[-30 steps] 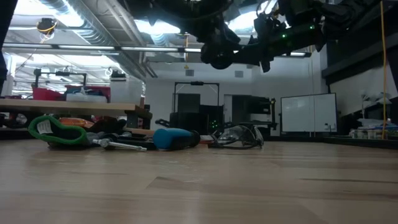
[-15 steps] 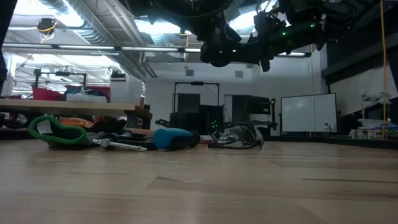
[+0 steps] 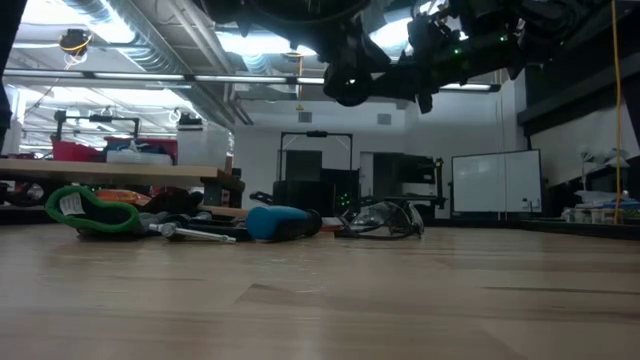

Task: Coil cords
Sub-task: Uncoil the wire from the cable spool

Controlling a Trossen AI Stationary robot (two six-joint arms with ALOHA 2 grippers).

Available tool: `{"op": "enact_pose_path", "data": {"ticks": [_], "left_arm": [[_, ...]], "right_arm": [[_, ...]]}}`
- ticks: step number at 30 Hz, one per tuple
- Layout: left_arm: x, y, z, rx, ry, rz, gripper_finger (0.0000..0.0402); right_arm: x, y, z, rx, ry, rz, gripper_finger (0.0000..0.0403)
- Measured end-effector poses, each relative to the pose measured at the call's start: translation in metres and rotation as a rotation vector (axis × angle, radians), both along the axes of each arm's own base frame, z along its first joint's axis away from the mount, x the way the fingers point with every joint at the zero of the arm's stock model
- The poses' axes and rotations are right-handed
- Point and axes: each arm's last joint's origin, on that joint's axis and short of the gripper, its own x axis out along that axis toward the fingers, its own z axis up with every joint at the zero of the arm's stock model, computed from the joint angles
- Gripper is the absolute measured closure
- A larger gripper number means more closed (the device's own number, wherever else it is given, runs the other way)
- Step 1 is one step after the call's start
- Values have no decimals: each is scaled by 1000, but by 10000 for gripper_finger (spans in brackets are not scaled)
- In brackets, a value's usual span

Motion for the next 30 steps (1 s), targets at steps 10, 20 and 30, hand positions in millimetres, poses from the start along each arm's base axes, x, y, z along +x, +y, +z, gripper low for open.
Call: {"op": "enact_pose_path", "data": {"ticks": [10, 20, 30], "left_arm": [[0, 0, 2, 9, -18, -1, 396], [-1, 2, 11, 30, -94, 65, 399], [-5, 8, 11, 131, -43, 267, 400]], "right_arm": [[0, 0, 1, -7, -5, -1, 402], [-1, -3, 1, -41, 8, -47, 402], [-4, -9, -4, -26, 59, -64, 402]]}}
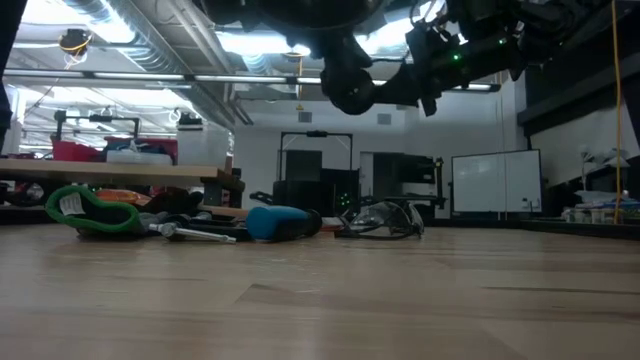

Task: Coil cords
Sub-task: Uncoil the wire from the cable spool

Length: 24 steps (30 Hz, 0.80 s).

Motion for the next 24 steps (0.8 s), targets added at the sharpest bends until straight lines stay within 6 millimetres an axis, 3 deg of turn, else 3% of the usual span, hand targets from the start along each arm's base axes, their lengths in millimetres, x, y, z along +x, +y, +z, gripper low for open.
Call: {"op": "enact_pose_path", "data": {"ticks": [6, 13, 21, 24], "left_arm": [[-3, 2, 0, -2, -11, 128, 401], [-5, 4, -1, -10, -17, 235, 401], [-8, 7, -11, -135, -43, 268, 401], [-7, 6, -17, -209, -30, 202, 401]], "right_arm": [[-3, -5, 2, -25, 3, -25, 402], [-22, -20, 12, -46, 15, -102, 402], [-44, -31, 29, -101, -16, -175, 402], [-49, -35, 33, -128, -29, -196, 402]]}}
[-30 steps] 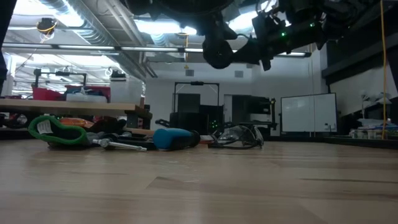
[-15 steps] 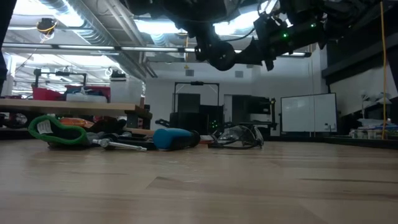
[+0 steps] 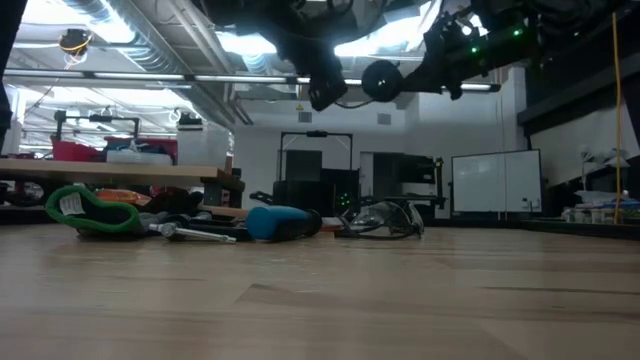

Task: Coil cords
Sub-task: Uncoil the wire from the cable spool

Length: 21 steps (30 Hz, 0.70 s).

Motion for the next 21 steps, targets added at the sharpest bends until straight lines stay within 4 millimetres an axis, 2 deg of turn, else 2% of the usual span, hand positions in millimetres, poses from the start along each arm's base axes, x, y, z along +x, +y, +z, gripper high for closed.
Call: {"op": "enact_pose_path", "data": {"ticks": [5, 10, 13, 18, 21], "left_arm": [[8, -7, -5, -163, -71, -287, 401], [20, -10, -5, -172, -202, -408, 401], [21, -10, 2, -119, -266, -403, 401], [16, -8, 21, 27, -362, -238, 401], [10, -7, 31, 83, -349, -182, 401]], "right_arm": [[0, -3, -1, -2, -2, -10, 402], [5, -5, -7, 16, 12, 21, 402], [6, -5, -12, 36, 42, 20, 402], [3, -5, -19, 49, 125, -17, 402], [1, -5, -20, 38, 164, -35, 402]]}}
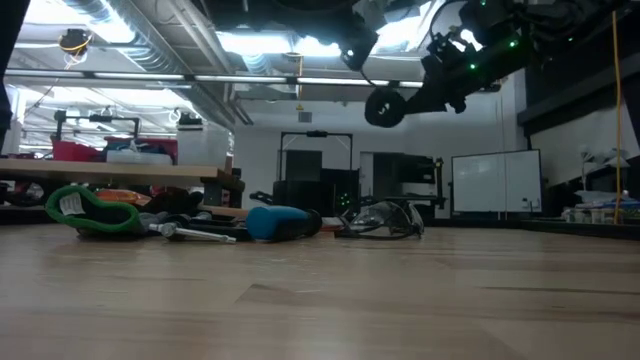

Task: Coil cords
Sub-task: Uncoil the wire from the cable spool

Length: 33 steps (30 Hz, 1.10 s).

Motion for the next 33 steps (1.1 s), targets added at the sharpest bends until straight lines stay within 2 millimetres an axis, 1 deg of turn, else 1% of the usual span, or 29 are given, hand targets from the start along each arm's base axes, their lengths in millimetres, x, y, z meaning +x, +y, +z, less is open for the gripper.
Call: {"op": "enact_pose_path", "data": {"ticks": [3, 5, 8, 10, 12, 14, 16, 18, 20, 22, 25, 27, 29, 31, 33], "left_arm": [[-5, 1, 5, 6, 7, 83, 401], [-7, 2, 5, 14, 41, 159, 401], [-13, 5, 5, 25, 114, 312, 401], [-15, 6, -1, 26, 194, 409, 401], [-18, 8, -12, 25, 305, 468, 401], [-20, 8, -24, -17, 375, 471, 401], [-24, 7, -37, -98, 403, 451, 401], [-27, 5, -48, -207, 426, 378, 401], [-28, 3, -55, -333, 440, 252, 401], [-25, 1, -58, -443, 431, 97, 401], [-15, -2, -56, -530, 371, -163, 401], [-6, -4, -52, -536, 295, -309, 401], [0, -5, -46, -505, 217, -409, 401], [6, -6, -38, -442, 120, -471, 401], [8, -5, -29, -390, 45, -493, 401]], "right_arm": [[-1, 0, -3, 8, 34, -4, 402], [-2, -1, -4, 12, 43, -9, 402], [-5, -3, -6, 26, 67, -23, 402], [-8, -6, -6, 28, 68, -33, 402], [-11, -8, -2, 20, 46, -33, 402], [-14, -9, 2, 8, 20, -36, 402], [-18, -11, 7, -10, -7, -49, 402], [-20, -14, 14, -42, -53, -62, 402], [-23, -16, 19, -67, -86, -76, 402], [-24, -18, 23, -92, -118, -89, 402], [-26, -22, 26, -107, -140, -104, 402], [-26, -23, 25, -106, -143, -106, 402], [-25, -23, 23, -99, -134, -106, 402], [-24, -24, 21, -94, -128, -106, 402], [-23, -24, 19, -82, -115, -105, 402]]}}
